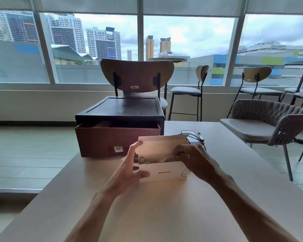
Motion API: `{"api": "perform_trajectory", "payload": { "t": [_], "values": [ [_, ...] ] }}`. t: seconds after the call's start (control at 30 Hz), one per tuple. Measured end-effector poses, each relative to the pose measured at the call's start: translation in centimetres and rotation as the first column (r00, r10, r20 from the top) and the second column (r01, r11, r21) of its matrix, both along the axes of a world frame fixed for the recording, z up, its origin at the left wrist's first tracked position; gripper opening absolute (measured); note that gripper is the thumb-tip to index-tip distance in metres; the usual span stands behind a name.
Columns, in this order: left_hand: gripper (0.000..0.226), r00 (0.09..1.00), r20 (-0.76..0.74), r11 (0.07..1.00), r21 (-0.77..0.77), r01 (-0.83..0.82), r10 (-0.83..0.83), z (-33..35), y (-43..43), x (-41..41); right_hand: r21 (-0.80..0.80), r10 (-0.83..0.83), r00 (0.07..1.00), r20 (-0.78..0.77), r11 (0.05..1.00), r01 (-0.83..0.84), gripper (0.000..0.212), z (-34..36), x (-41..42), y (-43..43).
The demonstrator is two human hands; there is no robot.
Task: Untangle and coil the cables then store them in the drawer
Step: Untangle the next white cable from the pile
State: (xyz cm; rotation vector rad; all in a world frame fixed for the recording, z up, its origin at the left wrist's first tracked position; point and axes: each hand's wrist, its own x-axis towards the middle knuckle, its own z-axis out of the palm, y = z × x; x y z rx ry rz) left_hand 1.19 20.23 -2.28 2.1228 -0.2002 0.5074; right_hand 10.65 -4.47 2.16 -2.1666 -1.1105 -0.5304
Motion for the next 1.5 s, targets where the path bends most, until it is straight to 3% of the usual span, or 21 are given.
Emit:
{"api": "perform_trajectory", "payload": {
  "t": [0.13,0.3,0.4,0.57,0.73,0.83,0.93,1.07,1.17,1.27,1.37,1.5],
  "values": [
    [0.100,0.999,-0.018,0.999,0.004,-0.033,0.034,-0.2,0.4,0.1,-0.040,0.013,0.996,-0.085,0.999,-0.016,0.019,0.0,0.3,0.5],
    [0.100,0.999,-0.033,0.999,-0.016,-0.038,0.037,-0.5,0.6,0.3,0.340,-0.081,0.981,-0.177,0.930,0.138,0.018,-0.2,0.4,0.0],
    [0.101,0.998,-0.044,0.999,-0.027,-0.040,0.039,-0.8,0.7,0.5,0.304,-0.159,0.969,-0.191,0.929,0.213,0.019,-0.9,0.7,-0.6],
    [0.102,0.997,-0.057,0.998,-0.022,-0.057,0.056,-0.7,0.6,0.4,0.166,-0.138,0.961,-0.240,0.969,0.181,0.022,-2.0,0.6,-0.7],
    [0.093,0.996,-0.045,0.995,-0.057,-0.085,0.083,-1.2,0.9,0.8,0.369,-0.165,0.944,-0.284,0.891,0.267,0.013,-1.9,1.5,-0.3],
    [0.077,0.992,-0.053,0.992,-0.040,-0.120,0.117,-1.3,0.4,1.2,0.444,-0.025,0.876,-0.481,0.855,0.269,0.014,-2.7,2.2,0.0],
    [0.065,0.986,-0.069,0.987,-0.046,-0.153,0.150,-1.2,-0.2,1.4,0.509,0.148,0.830,-0.537,0.842,0.180,0.004,-3.9,2.2,0.5],
    [0.055,0.982,-0.096,0.983,-0.066,-0.172,0.165,-1.3,-0.1,1.4,0.545,0.177,0.843,-0.508,0.824,0.156,0.026,-4.2,2.0,0.7],
    [0.048,0.978,-0.101,0.978,-0.089,-0.190,0.181,-1.4,0.0,1.5,0.617,0.298,0.781,-0.549,0.774,0.138,0.054,-4.4,1.8,0.5],
    [0.045,0.976,-0.102,0.975,-0.092,-0.202,0.193,-1.3,-0.3,1.5,0.675,0.357,0.748,-0.560,0.720,0.161,0.046,-4.4,1.6,0.2],
    [0.043,0.977,-0.100,0.975,-0.104,-0.197,0.187,-1.3,-0.4,1.5,0.682,0.324,0.757,-0.567,0.700,0.212,0.022,-4.7,1.9,0.1],
    [0.046,0.979,-0.117,0.978,-0.104,-0.182,0.169,-1.2,-0.1,1.4,0.703,0.296,0.775,-0.558,0.664,0.253,0.017,-4.7,1.7,0.1]
  ]
}}
